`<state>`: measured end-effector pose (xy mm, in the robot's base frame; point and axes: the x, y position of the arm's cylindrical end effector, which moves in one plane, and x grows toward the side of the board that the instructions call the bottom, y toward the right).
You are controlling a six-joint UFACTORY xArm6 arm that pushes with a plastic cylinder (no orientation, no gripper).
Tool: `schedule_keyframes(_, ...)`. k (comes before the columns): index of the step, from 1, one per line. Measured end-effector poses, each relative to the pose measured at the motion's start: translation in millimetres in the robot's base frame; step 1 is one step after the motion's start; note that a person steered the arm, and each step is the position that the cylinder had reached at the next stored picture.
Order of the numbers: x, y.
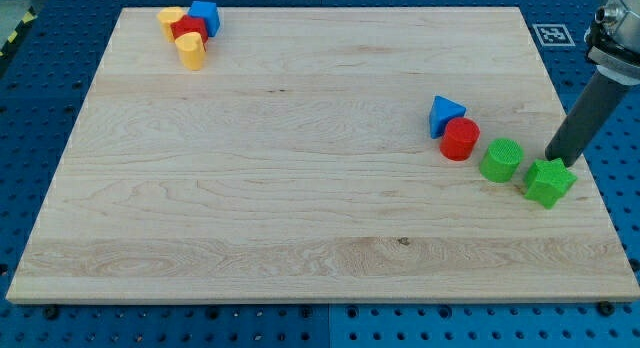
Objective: Push the green star below the green circle
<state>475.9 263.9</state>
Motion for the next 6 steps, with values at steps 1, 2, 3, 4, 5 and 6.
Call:
schedule_keyframes(1, 27, -19)
schedule_keyframes(2, 41, -21)
schedule_keyframes(3, 41, -34)
schedule_keyframes(4, 46, -35)
schedule_keyframes(5, 49, -36)
schedule_keyframes(6, 39, -52)
